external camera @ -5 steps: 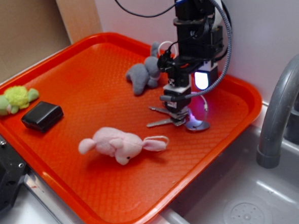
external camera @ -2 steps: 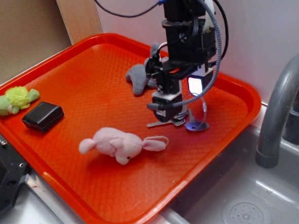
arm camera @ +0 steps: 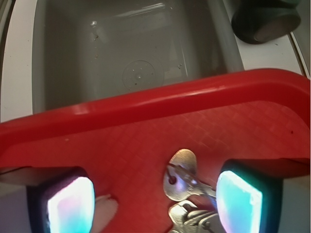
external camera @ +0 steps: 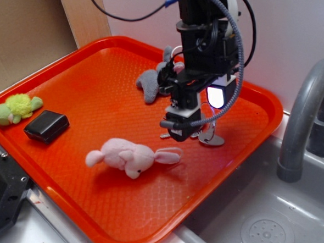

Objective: Grab the silver keys.

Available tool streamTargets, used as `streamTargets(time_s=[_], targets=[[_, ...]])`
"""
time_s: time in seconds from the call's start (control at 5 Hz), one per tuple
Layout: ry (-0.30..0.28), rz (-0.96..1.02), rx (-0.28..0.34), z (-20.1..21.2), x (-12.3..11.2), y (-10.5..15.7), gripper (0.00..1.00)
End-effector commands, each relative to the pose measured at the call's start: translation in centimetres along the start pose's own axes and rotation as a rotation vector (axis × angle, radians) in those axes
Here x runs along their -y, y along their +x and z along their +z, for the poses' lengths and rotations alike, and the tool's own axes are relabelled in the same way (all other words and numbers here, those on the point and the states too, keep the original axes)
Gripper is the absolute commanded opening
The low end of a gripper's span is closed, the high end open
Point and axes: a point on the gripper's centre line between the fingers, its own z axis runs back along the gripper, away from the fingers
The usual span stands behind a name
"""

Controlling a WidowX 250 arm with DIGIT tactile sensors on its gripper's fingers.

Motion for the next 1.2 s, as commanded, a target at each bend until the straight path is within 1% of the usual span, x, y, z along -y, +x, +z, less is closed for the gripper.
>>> streamTargets(time_s=[0.0,0.2,0.4,0.6,0.8,1.0], targets=[[0.071,-0.034,0.040,3.4,3.7,1.9,1.00],[0.163,-0.091,0.078,4.9,4.5,1.8,1.00],[0.160,-0.074,0.091,6.2,3.6,1.6,1.00],[0.156,-0.099,0.086,6.3,2.7,1.6,1.00],[0.159,-0.074,0.065,6.4,1.7,1.5,1.00],[0.145,-0.059,0.052,6.0,0.4,0.7,1.00]])
